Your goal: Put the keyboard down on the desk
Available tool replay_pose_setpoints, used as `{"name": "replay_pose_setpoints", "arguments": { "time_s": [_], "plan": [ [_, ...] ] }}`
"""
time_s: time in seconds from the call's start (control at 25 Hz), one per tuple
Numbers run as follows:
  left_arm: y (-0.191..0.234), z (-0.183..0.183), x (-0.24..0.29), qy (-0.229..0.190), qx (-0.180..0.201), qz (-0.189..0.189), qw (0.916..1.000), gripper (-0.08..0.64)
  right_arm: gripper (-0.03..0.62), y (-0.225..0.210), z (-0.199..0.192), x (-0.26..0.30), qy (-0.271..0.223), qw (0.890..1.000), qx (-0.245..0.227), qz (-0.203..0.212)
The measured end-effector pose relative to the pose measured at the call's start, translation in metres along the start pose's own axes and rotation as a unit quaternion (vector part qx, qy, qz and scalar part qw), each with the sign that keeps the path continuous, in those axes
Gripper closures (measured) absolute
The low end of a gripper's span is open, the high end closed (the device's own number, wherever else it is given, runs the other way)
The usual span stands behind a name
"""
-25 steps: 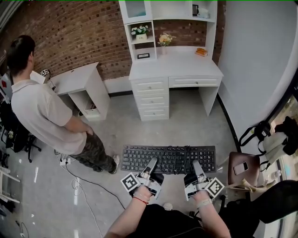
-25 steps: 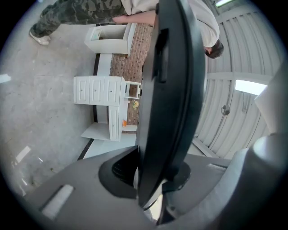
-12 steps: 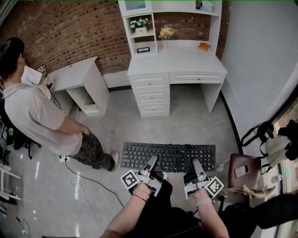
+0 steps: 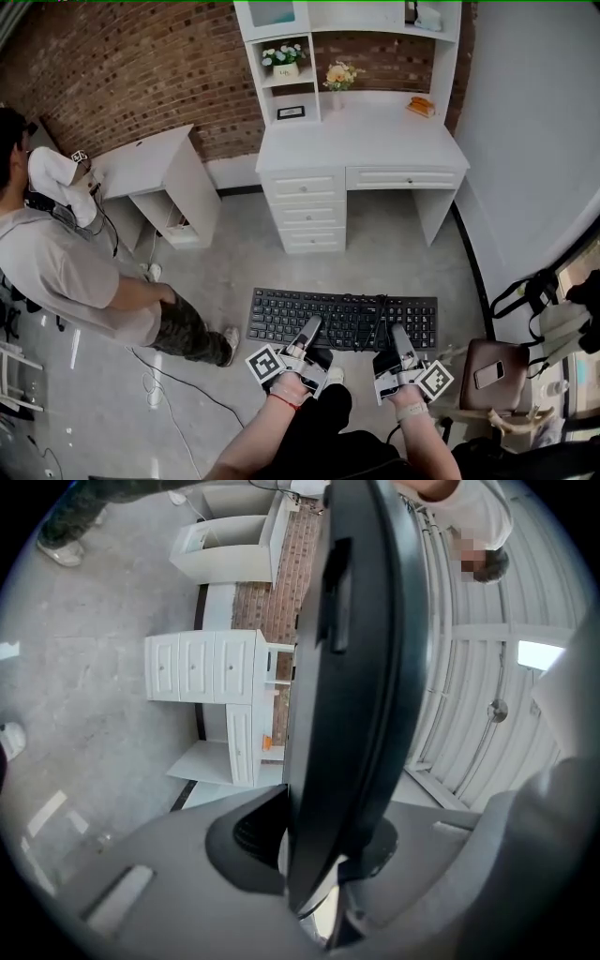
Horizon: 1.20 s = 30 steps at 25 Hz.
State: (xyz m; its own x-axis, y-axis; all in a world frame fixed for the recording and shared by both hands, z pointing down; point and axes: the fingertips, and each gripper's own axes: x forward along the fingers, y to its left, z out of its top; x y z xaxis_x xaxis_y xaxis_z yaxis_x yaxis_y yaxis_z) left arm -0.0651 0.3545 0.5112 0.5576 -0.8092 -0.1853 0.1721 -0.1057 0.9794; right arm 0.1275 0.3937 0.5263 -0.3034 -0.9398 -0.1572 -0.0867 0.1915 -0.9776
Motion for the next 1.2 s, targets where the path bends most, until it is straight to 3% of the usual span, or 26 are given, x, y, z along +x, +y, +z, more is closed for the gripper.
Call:
{"name": "replay_pose_setpoints", "arguments": {
  "time_s": [0.56, 0.88, 1.2],
  "plan": [
    [0.019, 0.100, 0.115, -0.012, -0.003, -0.002, 0.9999, 0.485, 0.514, -0.027, 0.033, 0.154, 0.023, 1.000, -0.012, -0.009],
    [0.020, 0.133, 0.151, 0.002, 0.023, 0.007, 0.9997, 0.488, 0.515, -0.041, 0.037, 0.202, 0.036, 0.999, -0.010, -0.015],
    [0.042, 0.153, 0.176, -0.005, 0.016, 0.021, 0.9996, 0.491, 0.514, -0.063, 0.048, 0.231, 0.042, 0.999, -0.008, -0.028]
  ]
}}
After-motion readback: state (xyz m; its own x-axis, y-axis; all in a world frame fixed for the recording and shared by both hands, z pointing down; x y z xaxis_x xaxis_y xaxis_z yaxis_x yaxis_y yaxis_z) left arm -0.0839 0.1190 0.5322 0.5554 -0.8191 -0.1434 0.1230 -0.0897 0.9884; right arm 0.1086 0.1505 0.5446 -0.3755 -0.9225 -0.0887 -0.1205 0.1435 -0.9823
